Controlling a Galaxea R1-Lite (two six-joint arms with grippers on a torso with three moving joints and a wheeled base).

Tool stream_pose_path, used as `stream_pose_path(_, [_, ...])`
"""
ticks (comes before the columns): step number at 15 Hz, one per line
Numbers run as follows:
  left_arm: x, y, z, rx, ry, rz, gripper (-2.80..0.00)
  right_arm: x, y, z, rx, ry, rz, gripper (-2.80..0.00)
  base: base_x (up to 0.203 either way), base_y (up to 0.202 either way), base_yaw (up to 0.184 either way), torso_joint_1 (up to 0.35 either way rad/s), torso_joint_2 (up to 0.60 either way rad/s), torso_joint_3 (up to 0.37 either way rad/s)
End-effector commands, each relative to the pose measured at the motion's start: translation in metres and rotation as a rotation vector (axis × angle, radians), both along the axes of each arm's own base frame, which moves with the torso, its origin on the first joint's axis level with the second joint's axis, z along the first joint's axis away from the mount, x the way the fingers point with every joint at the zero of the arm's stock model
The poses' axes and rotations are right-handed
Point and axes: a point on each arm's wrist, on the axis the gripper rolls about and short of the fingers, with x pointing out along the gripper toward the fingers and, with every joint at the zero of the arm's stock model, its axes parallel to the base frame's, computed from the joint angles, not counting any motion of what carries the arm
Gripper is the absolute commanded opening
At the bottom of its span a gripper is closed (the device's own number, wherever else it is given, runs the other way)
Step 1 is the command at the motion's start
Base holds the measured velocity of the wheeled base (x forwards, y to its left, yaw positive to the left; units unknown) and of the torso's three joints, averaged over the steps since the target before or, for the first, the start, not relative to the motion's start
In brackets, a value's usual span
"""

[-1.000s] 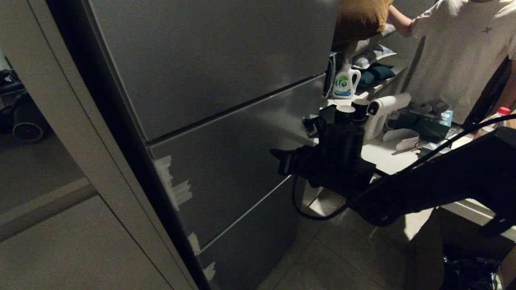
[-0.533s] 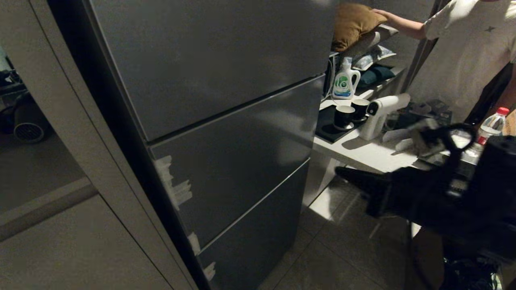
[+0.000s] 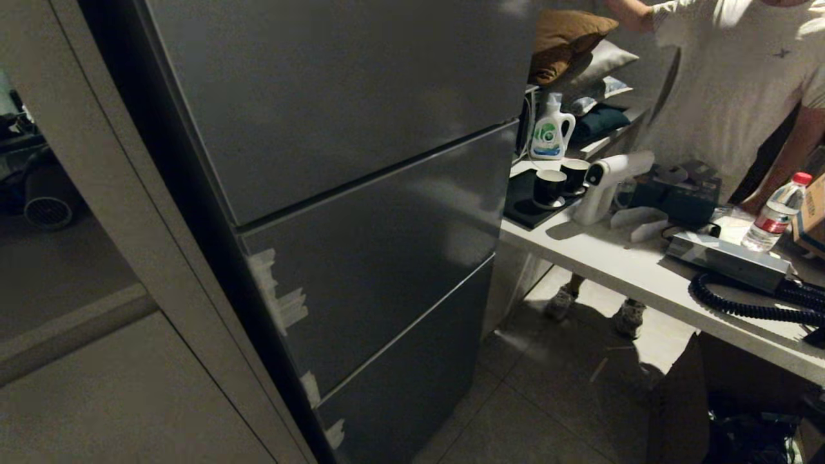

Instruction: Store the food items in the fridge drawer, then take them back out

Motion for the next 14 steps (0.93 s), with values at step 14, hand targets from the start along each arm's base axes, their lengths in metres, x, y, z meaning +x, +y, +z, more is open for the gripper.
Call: stream_pose_path(14, [0.0,0.0,0.0,-0.001,0.002,-0.001,-2.8,-0.058,-0.007,-0.071,-0.157,-0.143,-0.177,-2.8,0.0,0.0,0.0,0.0,0.0,0.0])
